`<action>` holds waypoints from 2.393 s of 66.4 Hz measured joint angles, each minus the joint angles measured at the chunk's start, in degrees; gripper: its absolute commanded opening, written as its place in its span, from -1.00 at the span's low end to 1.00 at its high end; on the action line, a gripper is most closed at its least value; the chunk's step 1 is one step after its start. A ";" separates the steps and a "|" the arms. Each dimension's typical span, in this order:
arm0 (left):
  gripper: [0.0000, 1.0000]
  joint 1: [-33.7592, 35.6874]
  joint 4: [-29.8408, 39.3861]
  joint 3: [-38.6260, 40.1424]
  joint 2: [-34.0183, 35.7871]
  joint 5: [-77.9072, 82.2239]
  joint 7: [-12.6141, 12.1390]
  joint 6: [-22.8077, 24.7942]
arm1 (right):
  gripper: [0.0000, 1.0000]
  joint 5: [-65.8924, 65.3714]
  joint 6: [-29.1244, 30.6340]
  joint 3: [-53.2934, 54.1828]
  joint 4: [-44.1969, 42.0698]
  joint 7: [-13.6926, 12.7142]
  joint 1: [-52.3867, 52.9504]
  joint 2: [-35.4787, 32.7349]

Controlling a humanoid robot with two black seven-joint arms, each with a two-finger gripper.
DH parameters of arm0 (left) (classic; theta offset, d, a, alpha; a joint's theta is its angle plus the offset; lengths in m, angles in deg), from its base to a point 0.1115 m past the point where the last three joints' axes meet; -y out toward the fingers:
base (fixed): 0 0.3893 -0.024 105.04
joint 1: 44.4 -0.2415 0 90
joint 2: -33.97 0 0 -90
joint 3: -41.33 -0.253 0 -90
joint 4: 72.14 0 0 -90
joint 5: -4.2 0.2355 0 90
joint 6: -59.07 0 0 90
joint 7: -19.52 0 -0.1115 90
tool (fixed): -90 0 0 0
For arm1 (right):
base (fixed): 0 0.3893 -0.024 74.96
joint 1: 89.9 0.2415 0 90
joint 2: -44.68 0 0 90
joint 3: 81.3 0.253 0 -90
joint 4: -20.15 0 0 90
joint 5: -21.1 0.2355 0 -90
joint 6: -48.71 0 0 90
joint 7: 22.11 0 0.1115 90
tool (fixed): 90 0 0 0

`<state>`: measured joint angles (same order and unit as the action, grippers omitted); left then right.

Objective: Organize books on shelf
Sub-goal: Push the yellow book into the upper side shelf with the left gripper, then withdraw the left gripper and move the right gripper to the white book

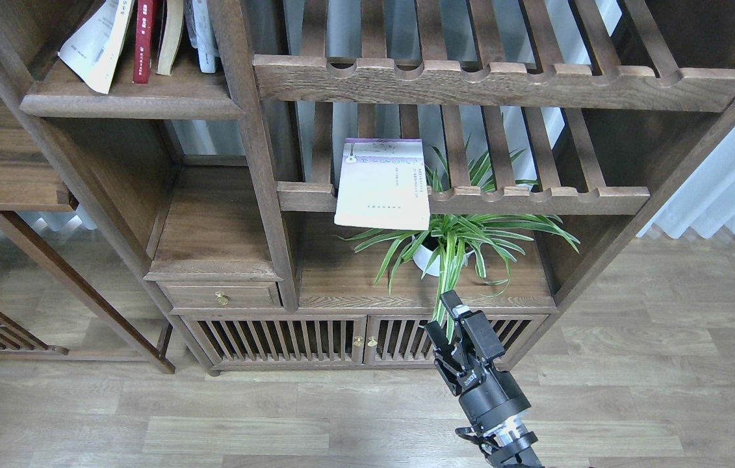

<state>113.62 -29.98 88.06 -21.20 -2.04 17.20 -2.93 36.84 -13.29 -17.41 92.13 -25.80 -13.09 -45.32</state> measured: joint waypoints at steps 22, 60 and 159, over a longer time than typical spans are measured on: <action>0.62 -9.76 15.07 0.00 9.24 -6.79 0.14 0.00 | 1.00 0.09 0.00 -0.72 0.00 0.00 0.09 0.00; 0.62 -26.25 34.39 0.63 21.93 -11.61 2.85 0.00 | 1.00 0.35 -4.80 -3.76 0.49 -0.10 3.09 0.00; 0.70 -61.94 25.23 1.31 13.46 -8.62 4.16 0.00 | 0.99 3.05 -15.14 -9.12 -1.38 0.10 15.59 0.00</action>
<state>51.67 -4.75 89.37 -7.74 -10.66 21.36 -2.93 39.89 -28.43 -26.53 90.74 -25.70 2.50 -45.32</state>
